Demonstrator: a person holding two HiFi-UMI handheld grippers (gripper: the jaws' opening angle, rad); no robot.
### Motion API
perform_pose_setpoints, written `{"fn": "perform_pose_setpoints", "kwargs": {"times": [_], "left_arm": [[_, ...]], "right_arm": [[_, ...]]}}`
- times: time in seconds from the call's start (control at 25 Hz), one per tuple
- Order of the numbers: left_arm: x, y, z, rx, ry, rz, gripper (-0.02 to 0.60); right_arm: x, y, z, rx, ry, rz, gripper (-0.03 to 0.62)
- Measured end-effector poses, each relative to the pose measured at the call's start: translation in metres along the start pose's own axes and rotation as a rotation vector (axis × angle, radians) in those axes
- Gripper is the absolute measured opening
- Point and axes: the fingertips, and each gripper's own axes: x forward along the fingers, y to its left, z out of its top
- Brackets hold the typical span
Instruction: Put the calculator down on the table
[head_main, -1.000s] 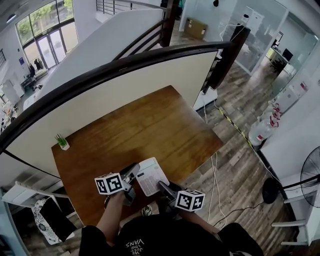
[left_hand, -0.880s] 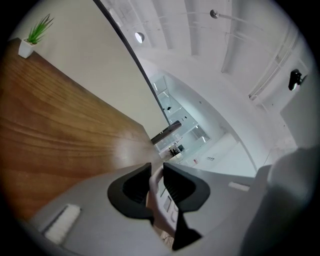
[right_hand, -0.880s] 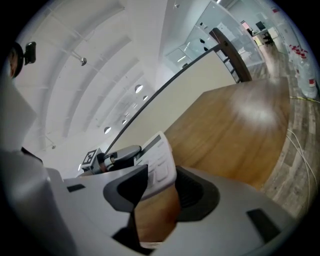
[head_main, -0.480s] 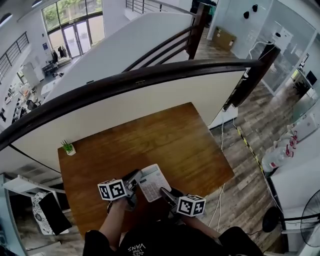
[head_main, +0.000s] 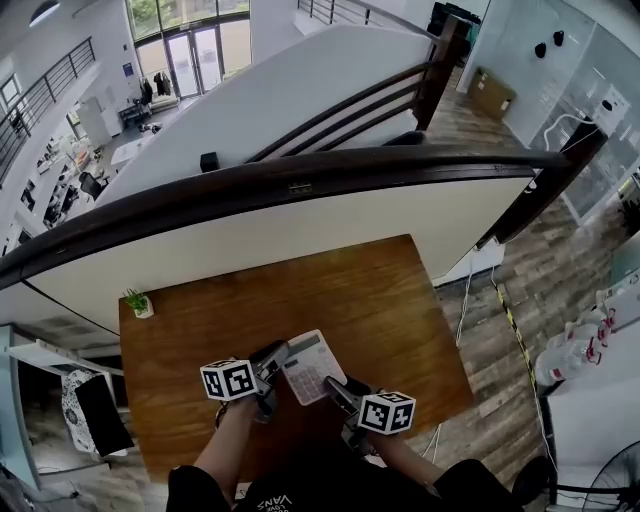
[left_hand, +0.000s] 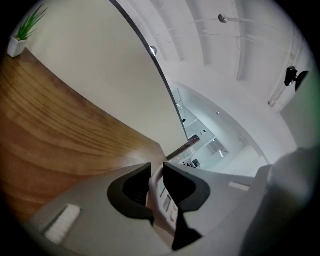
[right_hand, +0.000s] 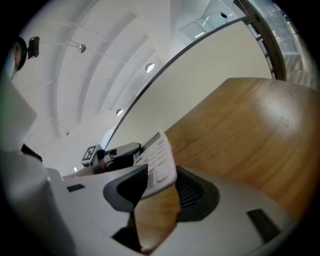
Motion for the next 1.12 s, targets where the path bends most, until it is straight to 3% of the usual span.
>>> {"fn": "perform_pose_setpoints", "kwargs": {"times": [0.44, 1.12], "left_arm": [[0.049, 0.027, 0.035, 0.022, 0.005, 0.048, 0.079], [0.119, 0.055, 0.078, 0.082, 0.027, 0.096, 0.091]], "right_arm": [[0.041, -0.037, 0.041, 0.0, 0.043, 0.034, 0.146], [0.085, -0.082, 0.087, 0.031, -0.034, -0.018, 0.15]]}}
